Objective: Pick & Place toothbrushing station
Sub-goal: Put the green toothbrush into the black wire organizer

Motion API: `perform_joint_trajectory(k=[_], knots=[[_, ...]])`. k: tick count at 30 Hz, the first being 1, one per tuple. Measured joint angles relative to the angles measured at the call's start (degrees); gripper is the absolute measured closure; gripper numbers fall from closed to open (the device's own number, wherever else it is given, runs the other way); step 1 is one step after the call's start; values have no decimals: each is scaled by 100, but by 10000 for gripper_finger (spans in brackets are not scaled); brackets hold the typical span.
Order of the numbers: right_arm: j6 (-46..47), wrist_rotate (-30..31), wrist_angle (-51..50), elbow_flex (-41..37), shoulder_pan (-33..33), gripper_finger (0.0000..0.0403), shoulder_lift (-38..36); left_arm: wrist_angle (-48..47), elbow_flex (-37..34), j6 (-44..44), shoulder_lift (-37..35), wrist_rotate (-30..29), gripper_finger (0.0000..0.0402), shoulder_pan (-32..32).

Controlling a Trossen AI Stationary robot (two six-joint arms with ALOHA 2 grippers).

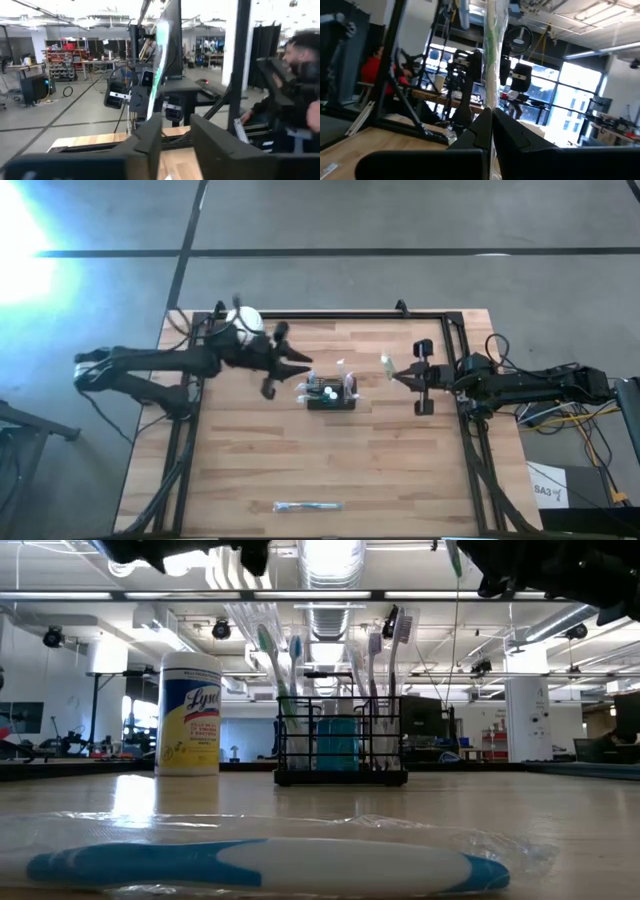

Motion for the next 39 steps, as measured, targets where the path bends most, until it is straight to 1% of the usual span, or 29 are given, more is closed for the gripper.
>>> perform_joint_trajectory(k=[5,7,9,15,25,29,34,39], knots=[[136,262,41,-12,0,394,7,-76,685,307,797,-7,218,-181],[146,265,41,-15,-2,394,9,-12,932,462,1013,0,195,-206],[160,265,41,-17,-2,394,9,-19,1147,561,1253,3,182,-230],[160,264,41,-17,-2,394,9,-17,1794,549,1871,57,182,-273],[115,267,70,-17,-4,394,74,-31,2761,430,2785,-46,183,-277],[104,425,86,-17,-4,394,86,-81,3016,351,3108,-74,183,-277],[96,458,150,-20,-1,394,146,-41,3276,194,3343,-343,183,-277],[75,542,191,-15,0,394,248,-69,3469,156,3554,-367,183,-277]])
